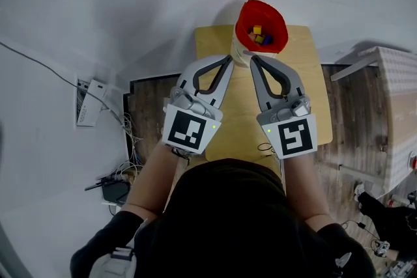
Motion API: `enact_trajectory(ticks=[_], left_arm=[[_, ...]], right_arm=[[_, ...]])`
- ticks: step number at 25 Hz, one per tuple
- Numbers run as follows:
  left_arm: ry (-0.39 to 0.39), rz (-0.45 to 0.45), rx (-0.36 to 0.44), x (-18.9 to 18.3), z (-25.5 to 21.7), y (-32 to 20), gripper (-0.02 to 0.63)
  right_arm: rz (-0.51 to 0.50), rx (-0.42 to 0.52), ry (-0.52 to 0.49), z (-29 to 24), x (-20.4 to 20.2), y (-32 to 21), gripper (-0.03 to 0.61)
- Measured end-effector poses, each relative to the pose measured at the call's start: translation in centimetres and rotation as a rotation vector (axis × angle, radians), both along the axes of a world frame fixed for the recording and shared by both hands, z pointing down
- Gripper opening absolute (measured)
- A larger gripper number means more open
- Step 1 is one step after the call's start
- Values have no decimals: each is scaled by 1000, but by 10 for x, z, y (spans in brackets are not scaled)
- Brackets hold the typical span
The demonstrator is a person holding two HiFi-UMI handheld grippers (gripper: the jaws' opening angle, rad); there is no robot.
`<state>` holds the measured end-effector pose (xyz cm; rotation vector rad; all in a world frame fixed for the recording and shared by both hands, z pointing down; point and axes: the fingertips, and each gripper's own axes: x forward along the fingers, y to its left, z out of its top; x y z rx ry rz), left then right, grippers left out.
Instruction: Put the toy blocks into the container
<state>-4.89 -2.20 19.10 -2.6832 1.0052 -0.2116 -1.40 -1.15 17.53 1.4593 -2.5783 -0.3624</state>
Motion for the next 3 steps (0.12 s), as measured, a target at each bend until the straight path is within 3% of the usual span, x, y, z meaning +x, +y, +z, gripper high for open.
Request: enact_trajectory(ticks=[3], left_arm=[[-3,1,1,2,0,-3,9]], right_arm=[[-2,2,6,0,1,-3,28]])
